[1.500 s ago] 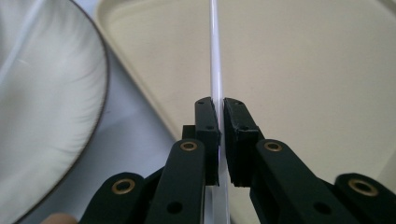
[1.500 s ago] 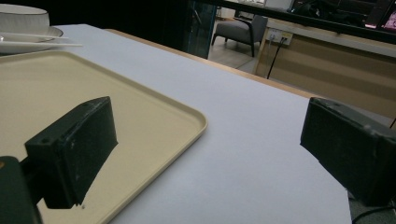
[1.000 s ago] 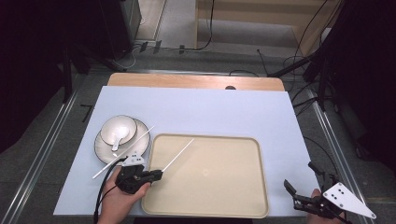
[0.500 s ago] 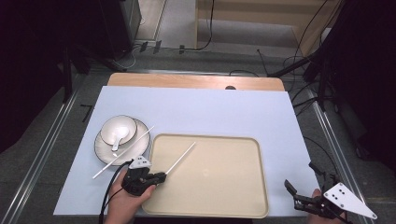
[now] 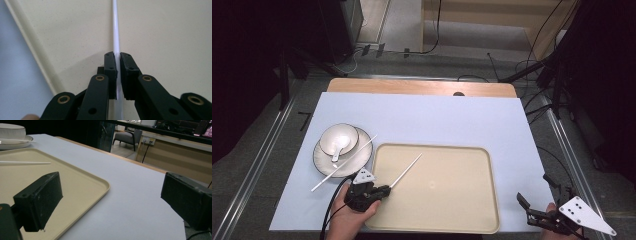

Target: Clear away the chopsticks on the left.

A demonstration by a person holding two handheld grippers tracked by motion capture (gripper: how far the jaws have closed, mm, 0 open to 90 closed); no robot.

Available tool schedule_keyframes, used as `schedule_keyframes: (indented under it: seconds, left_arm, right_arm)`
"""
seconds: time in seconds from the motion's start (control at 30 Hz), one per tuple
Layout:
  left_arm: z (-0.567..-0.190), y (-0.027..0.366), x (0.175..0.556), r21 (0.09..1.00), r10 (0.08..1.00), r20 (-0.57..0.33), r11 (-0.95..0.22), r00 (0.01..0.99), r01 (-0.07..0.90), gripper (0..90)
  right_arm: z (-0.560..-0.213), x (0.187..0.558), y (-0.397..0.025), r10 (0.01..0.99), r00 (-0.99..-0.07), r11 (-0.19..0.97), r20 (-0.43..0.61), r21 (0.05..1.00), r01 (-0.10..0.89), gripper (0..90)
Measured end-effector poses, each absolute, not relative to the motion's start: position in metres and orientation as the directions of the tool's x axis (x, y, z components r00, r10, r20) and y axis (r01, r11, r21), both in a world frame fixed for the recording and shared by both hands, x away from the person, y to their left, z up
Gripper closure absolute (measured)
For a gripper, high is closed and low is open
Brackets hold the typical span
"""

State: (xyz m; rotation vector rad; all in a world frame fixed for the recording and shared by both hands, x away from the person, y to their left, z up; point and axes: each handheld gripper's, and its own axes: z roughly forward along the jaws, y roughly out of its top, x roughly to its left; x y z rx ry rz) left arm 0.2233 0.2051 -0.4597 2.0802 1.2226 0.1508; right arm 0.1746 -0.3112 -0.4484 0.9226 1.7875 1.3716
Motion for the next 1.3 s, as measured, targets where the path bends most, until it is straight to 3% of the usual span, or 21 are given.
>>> schedule_keyframes:
  seconds: [0.3,0.4,0.53,0.97,1.3]
  left_arm:
    - [-0.455,0.203,0.223,0.634,0.800,-0.240,-0.300,0.550,0.713,69.5]
    - [-0.446,0.202,0.229,0.664,0.796,-0.252,-0.272,0.551,0.696,75.0]
    - [-0.440,0.190,0.242,0.667,0.777,-0.261,-0.284,0.573,0.689,90.0]
    - [-0.457,0.147,0.281,0.609,0.762,-0.245,-0.360,0.599,0.707,90.0]
    - [-0.458,0.154,0.287,0.600,0.815,-0.221,-0.320,0.536,0.734,90.0]
  right_arm:
    - [-0.448,0.175,-0.313,0.857,-0.506,0.187,-0.099,0.974,0.127,3.7]
    - [-0.448,0.174,-0.314,0.859,-0.504,0.178,-0.093,0.976,0.124,3.7]
    - [-0.448,0.175,-0.315,0.859,-0.504,0.177,-0.092,0.977,0.122,3.7]
    - [-0.450,0.176,-0.315,0.852,-0.517,0.172,-0.081,0.977,0.130,3.7]
    - [-0.450,0.177,-0.315,0.850,-0.521,0.173,-0.082,0.977,0.128,3.7]
